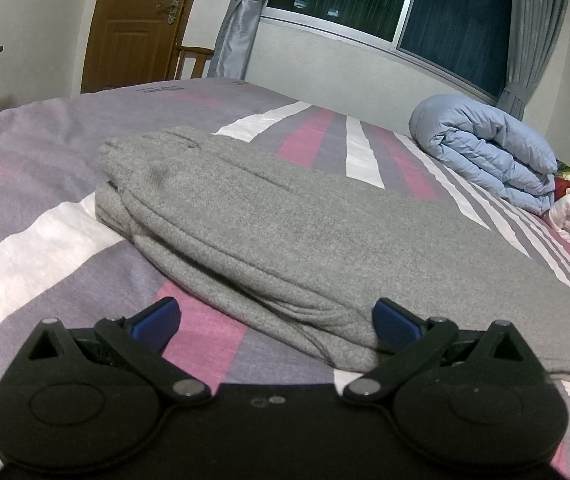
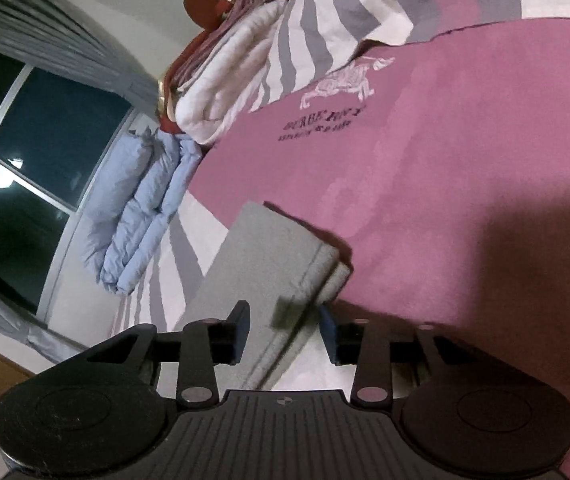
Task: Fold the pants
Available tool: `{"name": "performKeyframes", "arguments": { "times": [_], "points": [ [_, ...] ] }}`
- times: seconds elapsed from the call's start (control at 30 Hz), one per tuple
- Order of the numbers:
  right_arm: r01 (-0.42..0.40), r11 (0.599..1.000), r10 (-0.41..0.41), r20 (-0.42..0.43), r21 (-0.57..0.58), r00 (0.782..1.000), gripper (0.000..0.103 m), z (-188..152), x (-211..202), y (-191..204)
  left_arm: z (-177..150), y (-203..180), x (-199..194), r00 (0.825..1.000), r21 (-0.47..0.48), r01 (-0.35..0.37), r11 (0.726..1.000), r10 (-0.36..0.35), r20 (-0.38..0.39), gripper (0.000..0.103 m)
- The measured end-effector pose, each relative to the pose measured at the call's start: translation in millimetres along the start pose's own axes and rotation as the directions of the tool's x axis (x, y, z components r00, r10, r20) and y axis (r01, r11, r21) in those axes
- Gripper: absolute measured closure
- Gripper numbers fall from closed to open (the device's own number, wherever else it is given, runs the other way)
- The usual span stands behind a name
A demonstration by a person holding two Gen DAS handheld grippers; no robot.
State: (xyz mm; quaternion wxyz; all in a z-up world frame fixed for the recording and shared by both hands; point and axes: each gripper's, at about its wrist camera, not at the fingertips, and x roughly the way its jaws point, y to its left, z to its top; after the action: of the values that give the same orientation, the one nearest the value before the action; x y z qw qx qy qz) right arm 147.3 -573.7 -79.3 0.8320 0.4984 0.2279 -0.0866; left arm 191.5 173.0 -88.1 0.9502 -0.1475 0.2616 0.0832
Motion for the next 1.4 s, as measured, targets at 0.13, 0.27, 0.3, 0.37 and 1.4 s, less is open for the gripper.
{"name": "performKeyframes", "arguments": {
  "times": [0.13,0.27,0.3,0.37,1.4],
  "points": [
    [-0.005,0.999,0.005,-0.004,0.045,1.0,0.064,-3,8,-8,0,0,0,1.0,0.001,0.0,1.0,0.0,0.0,0.005],
    [-0.03,0.999,0.03,-0.024,0.026,0.999,0.064,-1,22,-6,0,0,0,1.0,0.004,-0.004,1.0,0.004,-0.001,0.005],
    [-0.037,0.999,0.037,-0.032,0.012,0.999,0.065,1,26,-5,1,0,0,1.0,0.005,-0.005,1.0,0.005,-0.004,0.005],
    [-0.028,0.999,0.026,-0.051,-0.026,0.998,0.074,5,32,-2,6,0,-3,1.0,0.005,-0.013,1.0,0.013,-0.003,0.006],
    [-0.009,0.999,0.005,-0.092,-0.038,0.996,0.073,8,36,1,95,82,61,0.98,-0.011,-0.134,0.991,0.131,-0.152,0.072]
  ]
}}
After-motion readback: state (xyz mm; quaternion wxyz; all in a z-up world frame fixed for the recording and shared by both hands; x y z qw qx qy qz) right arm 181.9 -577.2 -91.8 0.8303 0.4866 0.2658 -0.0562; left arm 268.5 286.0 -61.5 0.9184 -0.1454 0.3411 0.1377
